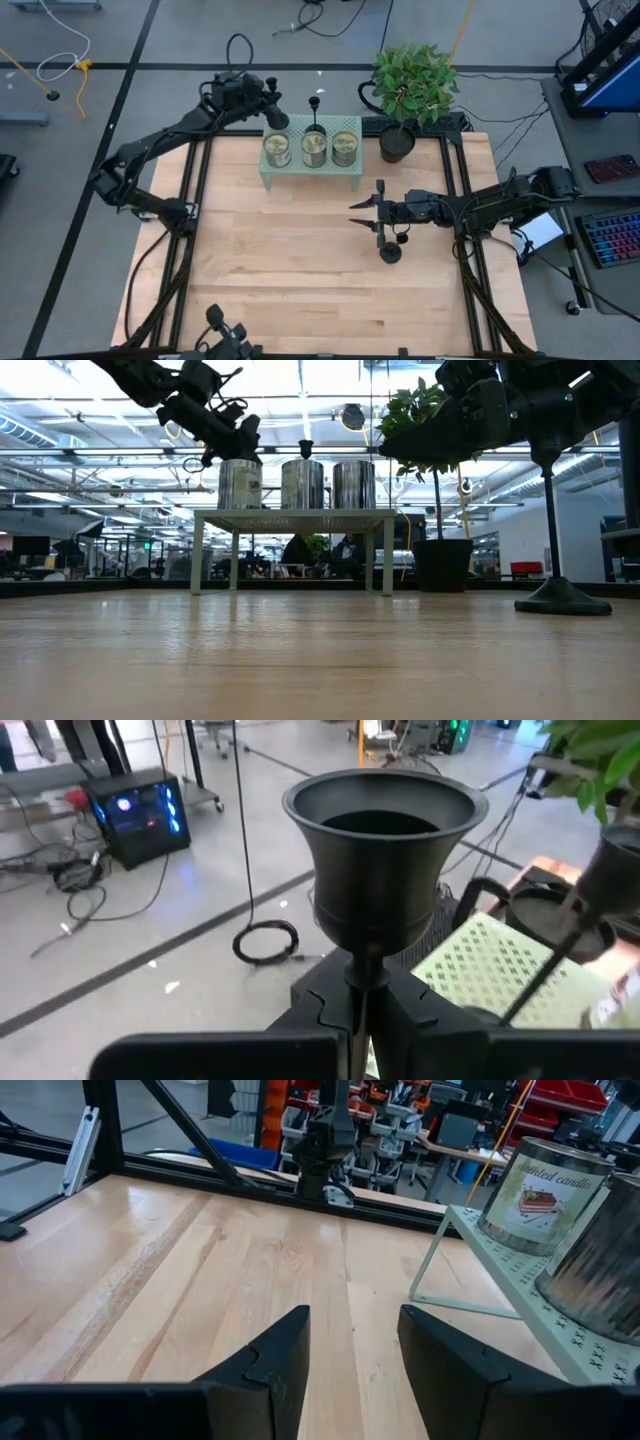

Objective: Pick & Place candle stick holders
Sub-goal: Put the left black candle holder on the shelf

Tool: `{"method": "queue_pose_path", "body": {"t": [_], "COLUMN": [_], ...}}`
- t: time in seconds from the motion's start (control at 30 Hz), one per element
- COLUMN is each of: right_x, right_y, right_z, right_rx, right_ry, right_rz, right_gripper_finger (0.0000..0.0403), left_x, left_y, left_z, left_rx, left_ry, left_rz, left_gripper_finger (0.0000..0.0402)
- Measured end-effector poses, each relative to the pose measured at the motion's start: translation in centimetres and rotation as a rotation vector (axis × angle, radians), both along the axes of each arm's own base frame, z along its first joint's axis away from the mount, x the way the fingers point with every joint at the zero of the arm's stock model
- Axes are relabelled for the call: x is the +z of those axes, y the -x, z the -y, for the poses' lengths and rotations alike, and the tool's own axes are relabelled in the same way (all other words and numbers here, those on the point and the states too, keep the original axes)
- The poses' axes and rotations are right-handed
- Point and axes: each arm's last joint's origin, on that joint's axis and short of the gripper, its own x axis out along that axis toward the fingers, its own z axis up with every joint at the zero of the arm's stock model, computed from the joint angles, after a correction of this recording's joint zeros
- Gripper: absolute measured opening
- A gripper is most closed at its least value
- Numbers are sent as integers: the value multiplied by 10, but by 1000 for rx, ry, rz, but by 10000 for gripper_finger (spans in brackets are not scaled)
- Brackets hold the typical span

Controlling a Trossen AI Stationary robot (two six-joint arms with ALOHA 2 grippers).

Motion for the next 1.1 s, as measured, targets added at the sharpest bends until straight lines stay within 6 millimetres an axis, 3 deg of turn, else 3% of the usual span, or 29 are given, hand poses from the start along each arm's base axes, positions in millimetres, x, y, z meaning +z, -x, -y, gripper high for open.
{"method": "queue_pose_path", "body": {"t": [0.57,1.1], "right_x": [0,0], "right_y": [0,0], "right_z": [0,0], "right_rx": [0,0], "right_ry": [0,0], "right_rz": [0,0], "right_gripper_finger": [146,146], "left_x": [-7,-11], "left_y": [-9,-30], "left_z": [13,34], "left_rx": [-51,45], "left_ry": [67,-1], "left_rz": [-58,-140], "left_gripper_finger": [19,11]}}
